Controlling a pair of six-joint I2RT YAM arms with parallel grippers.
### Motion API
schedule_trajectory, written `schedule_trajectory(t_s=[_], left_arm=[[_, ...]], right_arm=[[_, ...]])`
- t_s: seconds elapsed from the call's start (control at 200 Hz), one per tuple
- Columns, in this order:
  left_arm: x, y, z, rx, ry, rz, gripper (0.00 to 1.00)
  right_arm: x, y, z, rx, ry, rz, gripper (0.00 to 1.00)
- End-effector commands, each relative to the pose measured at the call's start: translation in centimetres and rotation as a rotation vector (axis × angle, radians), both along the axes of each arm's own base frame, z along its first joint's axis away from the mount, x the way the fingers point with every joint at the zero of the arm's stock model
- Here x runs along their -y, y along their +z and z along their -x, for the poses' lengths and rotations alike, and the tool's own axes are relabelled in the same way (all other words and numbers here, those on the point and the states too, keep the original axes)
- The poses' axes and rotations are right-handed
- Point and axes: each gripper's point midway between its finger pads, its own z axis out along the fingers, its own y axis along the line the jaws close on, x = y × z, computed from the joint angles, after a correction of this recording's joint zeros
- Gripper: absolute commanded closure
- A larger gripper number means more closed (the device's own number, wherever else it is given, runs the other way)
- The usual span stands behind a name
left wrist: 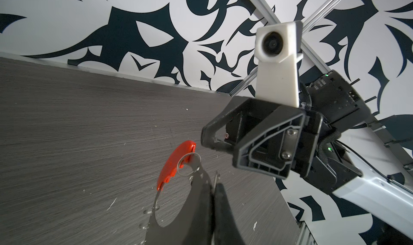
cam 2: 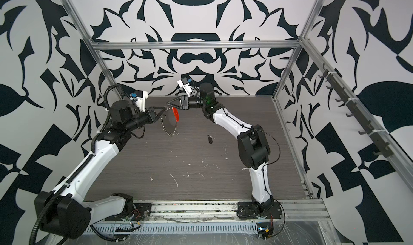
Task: Put the keys on the keyring
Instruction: 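Grasp a split ring on the plate with the right gripper beside the left gripper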
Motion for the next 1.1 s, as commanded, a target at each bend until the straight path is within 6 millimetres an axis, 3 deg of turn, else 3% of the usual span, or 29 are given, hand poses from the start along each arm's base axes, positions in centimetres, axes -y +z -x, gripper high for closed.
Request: schedule_trajectory(t_s=[0.0, 0.51, 1.095], left_arm=[[0.2, 3.0, -0.3, 0.088, -0.003, 0.033, 1.00], [0.1, 2.8, -0.6, 0.079, -0.005, 0.053, 1.00], [0.3, 2.7, -0.6, 0.075, -0.026, 0.075, 1.00]], right_arm=[[0.8, 3.2, 1.3, 0.110, -0.027, -0.002, 0.65], [0.2, 3.5, 3.1, 0.102, 0.035, -0.026, 0.74], [-0.9, 4.0, 3.3, 0.099, 0.060, -0.047, 0.76]])
